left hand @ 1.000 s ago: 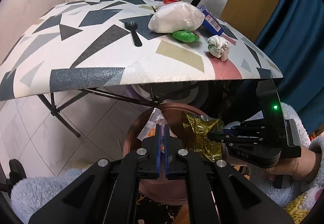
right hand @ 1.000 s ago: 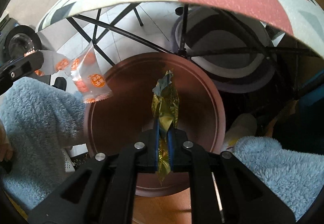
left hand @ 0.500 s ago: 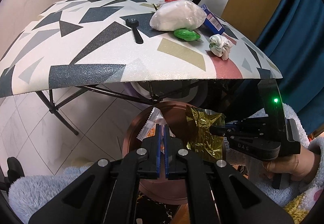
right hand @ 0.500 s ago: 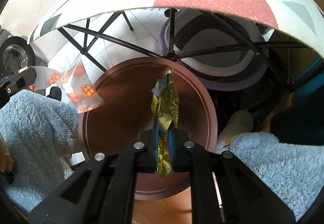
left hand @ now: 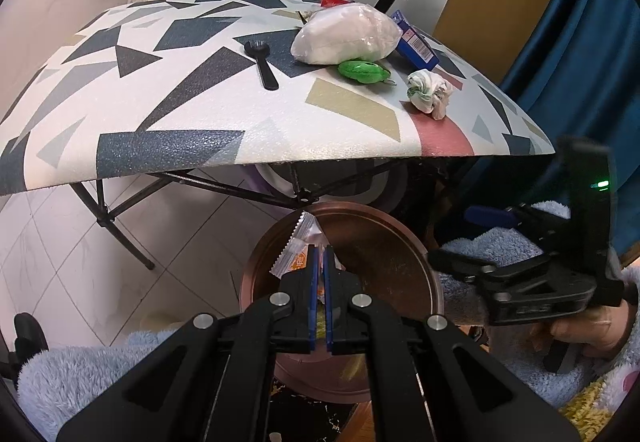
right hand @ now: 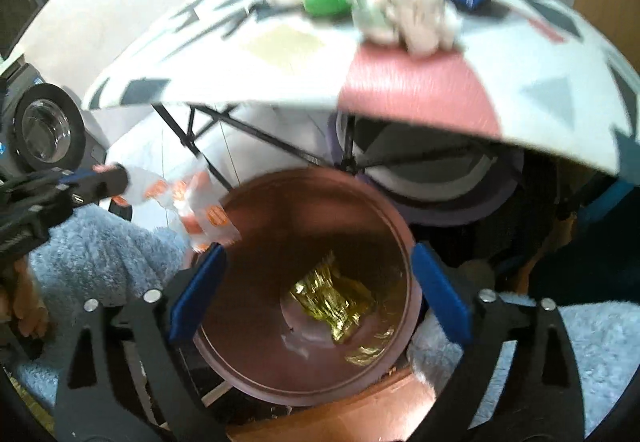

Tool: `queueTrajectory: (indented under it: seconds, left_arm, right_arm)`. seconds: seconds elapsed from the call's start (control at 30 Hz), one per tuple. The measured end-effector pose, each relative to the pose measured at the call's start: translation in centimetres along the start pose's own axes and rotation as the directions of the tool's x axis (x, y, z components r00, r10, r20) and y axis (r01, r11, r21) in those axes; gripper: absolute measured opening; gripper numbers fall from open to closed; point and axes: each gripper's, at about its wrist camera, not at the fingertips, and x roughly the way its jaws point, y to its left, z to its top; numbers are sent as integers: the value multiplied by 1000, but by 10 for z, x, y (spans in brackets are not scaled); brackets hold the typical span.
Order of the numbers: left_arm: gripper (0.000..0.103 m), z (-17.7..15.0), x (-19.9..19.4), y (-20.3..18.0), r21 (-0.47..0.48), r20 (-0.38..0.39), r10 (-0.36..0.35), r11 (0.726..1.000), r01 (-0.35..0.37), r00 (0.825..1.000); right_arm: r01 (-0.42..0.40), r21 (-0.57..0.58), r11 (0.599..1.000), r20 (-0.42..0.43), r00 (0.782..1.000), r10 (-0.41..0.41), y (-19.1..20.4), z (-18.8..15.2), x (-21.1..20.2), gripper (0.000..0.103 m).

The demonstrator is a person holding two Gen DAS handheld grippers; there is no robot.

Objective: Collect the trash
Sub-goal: 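Open the right gripper to drop the foil wrapper into the bin, then move the right gripper back to the blue milk carton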

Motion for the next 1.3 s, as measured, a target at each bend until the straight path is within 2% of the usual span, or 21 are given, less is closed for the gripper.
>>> queueTrajectory:
  seconds: [0.13,0.23,0.47,0.53,0.57,0.6,0.63,0.7,0.77,0.87,0.93,1.0,1.17,1.3]
  left_arm:
    - [3,-1,0,-3,11,-4,-2,1000,2,1000]
    - [3,-2,2,-6,26,-9,-6,1000,6,1000]
    - [4,-4,12,-18,79,-51,-7,997,11,999]
    - [8,-4,13,-20,90,-54,-9,996,14,998]
    - [11,-4,13,-20,92,-53,-7,996,12,999]
    - [24,-4,13,-20,91,-52,-5,996,10,999]
    - [42,-4,13,-20,89,-50,-4,996,8,999]
    - [53,-4,10,-18,76,-35,-5,997,7,999]
    - [58,-3,8,-15,65,-24,6,998,-4,1000]
    - [75,-1,3,-11,42,5,27,999,-27,1000]
    - [94,0,-1,-10,31,28,37,999,-38,999]
    - [97,1,-4,-10,29,46,50,998,-52,998]
    - [97,5,-12,-8,18,87,89,996,-90,992]
    - [97,15,-27,-2,-6,165,122,992,-122,979]
  right_arm:
    - [10,-2,1000,117,993,-10,1,2,-31,97]
    - [23,24,999,155,987,-26,-3,2,-42,97]
    - [34,69,997,159,986,-45,-14,2,-44,97]
    - [35,69,997,159,986,-46,-14,2,-44,97]
    - [35,68,997,160,986,-45,-14,2,-44,97]
    - [35,69,997,161,986,-46,-14,1,-43,97]
    - [35,70,997,163,986,-46,-14,2,-43,97]
    - [34,74,997,163,986,-46,-15,1,-43,97]
    - [35,79,996,167,985,-48,-16,1,-43,97]
    - [34,86,996,176,983,-49,-17,0,-45,97]
    - [31,89,996,184,982,-47,-17,0,-47,97]
    - [27,91,995,196,980,-44,-18,1,-49,97]
    - [-1,104,995,209,978,-21,-22,3,-50,97]
    - [6,105,994,234,972,-31,-22,6,-54,98]
